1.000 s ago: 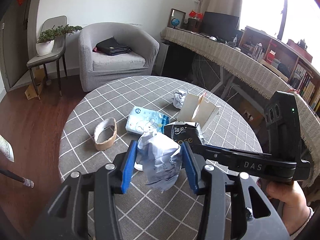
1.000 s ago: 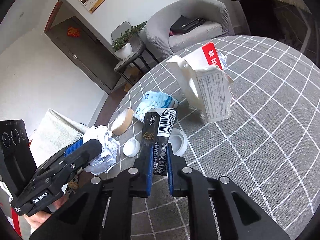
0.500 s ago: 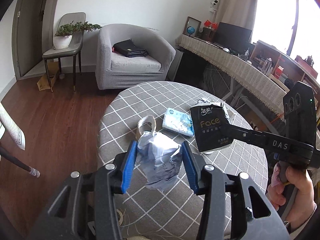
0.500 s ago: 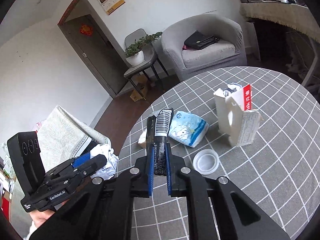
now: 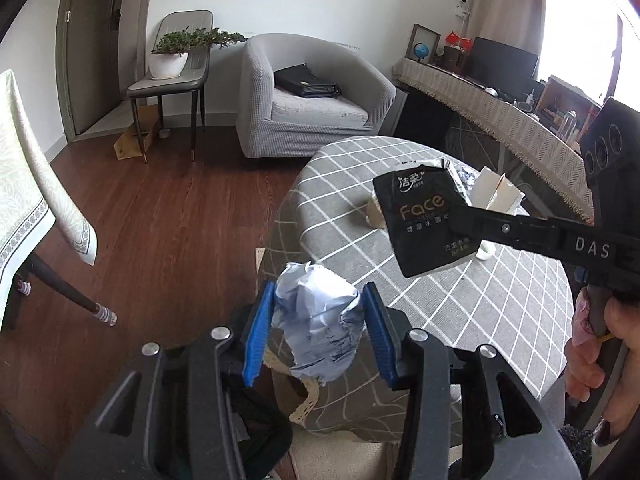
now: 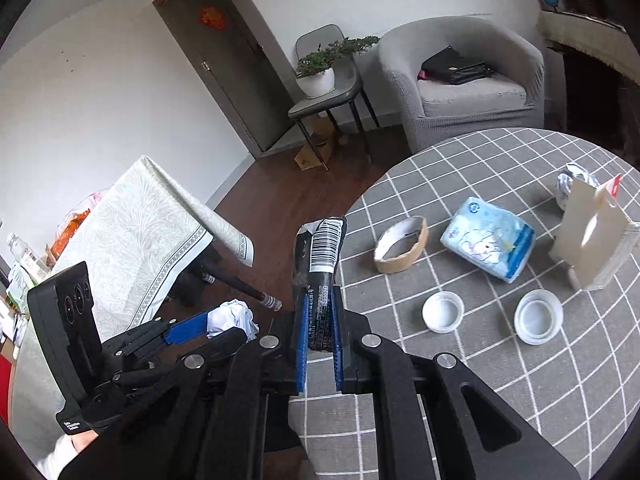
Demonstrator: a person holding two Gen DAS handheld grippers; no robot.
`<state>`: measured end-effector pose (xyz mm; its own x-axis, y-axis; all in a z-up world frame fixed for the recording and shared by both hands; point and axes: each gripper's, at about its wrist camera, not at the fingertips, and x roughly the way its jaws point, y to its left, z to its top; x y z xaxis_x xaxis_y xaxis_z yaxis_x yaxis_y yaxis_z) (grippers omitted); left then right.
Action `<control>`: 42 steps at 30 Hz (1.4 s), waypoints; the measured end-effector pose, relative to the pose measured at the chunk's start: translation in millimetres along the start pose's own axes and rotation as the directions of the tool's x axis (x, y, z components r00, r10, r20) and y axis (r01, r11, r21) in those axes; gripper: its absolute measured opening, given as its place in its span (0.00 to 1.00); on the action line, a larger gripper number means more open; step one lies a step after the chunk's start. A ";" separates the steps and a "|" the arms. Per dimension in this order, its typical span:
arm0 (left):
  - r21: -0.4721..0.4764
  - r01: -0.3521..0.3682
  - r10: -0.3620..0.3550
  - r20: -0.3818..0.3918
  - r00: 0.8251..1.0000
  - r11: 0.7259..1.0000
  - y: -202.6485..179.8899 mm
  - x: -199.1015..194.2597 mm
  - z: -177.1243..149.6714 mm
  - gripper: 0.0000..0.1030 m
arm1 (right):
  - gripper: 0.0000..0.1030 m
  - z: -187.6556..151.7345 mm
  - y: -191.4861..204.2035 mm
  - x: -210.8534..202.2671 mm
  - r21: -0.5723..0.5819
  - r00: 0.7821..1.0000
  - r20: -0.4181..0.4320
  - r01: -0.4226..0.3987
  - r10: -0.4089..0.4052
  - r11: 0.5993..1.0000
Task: Collect trash
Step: 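Drop the tissue into the teal bin with the left tool while the right tool drops the Face pack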
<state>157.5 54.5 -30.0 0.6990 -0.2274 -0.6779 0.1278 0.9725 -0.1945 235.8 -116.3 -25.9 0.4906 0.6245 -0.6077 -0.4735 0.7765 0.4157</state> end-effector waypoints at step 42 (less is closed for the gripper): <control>-0.123 -0.194 0.102 -0.526 0.844 0.973 152.8 72.9 -184.4 0.57 | 0.10 -73.3 118.2 179.8 -0.150 0.895 -0.446 -0.068 -0.006 0.986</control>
<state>98.3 177.5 -239.8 0.2327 -0.1192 -0.9652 -0.0977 0.9846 -0.1451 214.4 81.6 -135.7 0.1153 0.5166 -0.8484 -0.6105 0.7106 0.3498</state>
